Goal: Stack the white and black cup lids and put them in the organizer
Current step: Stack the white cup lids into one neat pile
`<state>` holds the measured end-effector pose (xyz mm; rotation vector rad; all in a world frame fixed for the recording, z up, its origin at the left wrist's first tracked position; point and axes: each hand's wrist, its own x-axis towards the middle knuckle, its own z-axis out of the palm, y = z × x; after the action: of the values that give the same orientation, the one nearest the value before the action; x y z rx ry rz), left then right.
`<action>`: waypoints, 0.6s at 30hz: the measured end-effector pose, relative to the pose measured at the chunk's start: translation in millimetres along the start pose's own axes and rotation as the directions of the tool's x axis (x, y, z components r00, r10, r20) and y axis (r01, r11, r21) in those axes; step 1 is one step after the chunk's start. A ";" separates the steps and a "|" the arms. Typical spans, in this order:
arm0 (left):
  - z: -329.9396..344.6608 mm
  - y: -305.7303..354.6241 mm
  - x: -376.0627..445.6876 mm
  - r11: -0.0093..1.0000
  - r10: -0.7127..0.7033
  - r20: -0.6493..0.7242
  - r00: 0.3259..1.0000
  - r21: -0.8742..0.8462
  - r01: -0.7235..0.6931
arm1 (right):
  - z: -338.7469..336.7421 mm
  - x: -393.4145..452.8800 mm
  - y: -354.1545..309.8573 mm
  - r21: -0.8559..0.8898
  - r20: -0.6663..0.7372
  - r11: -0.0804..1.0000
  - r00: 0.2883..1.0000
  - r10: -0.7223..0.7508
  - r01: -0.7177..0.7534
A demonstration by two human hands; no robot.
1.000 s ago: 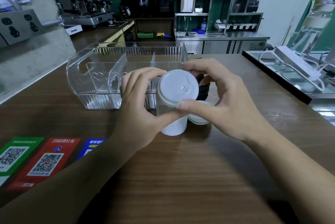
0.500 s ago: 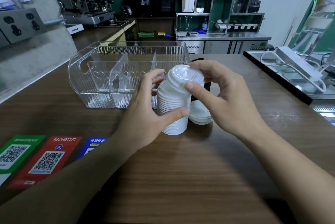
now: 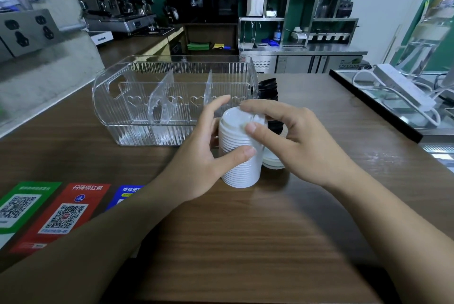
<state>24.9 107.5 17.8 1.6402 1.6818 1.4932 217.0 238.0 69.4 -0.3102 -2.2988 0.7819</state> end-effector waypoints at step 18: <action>-2.7 9.8 -0.7 0.995 0.069 -0.012 0.998 0.067 -0.068 | -13.3 1.2 7.5 0.063 0.018 0.997 0.998 0.052 -0.054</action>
<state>27.8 103.5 26.7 1.7422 1.7164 1.4989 225.1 250.4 73.3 -0.3380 -2.2841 0.8860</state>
